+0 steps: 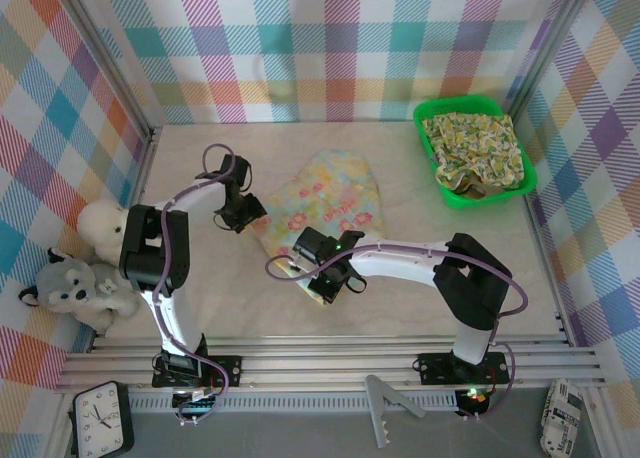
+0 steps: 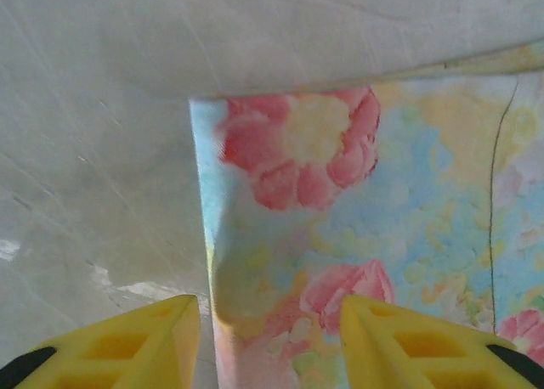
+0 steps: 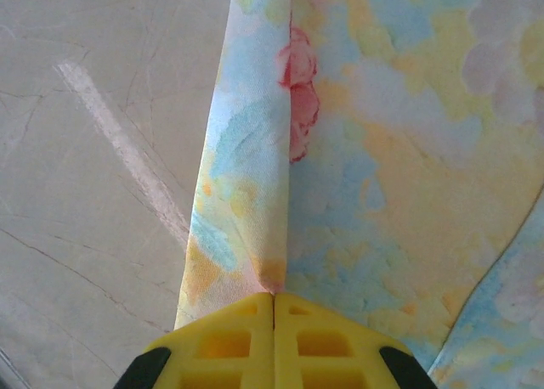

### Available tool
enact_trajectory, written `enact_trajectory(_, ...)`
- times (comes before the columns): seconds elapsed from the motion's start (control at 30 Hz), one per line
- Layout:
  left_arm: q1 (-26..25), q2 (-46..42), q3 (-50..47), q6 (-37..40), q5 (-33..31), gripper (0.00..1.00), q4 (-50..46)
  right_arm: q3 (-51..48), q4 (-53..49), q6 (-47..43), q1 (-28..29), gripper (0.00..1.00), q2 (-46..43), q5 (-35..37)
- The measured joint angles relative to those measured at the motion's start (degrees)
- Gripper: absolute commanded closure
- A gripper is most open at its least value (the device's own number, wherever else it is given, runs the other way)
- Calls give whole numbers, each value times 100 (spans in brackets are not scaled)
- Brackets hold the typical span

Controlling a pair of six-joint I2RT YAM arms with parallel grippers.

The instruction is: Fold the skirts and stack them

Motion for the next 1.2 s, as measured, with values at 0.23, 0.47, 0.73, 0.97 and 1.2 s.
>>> enact_trajectory(0.23,2,212,90,-24,-282,66,2,0,26,-22,0,100,13,0)
enact_trajectory(0.47,2,337,125,-164,-444,100,46,0,94,-17,-7,100,13,-7)
enact_trajectory(0.73,2,-511,9,-251,-595,100,-46,7,-74,-273,-741,100,-815,-533)
enact_trajectory(0.97,0,-2398,1646,11,-699,100,-573,1154,-564,-1038,-2175,100,-2258,-1014)
enact_trajectory(1.2,-24,-2844,3348,433,-636,100,-761,1886,-2,-1744,-2601,100,-2774,-1445)
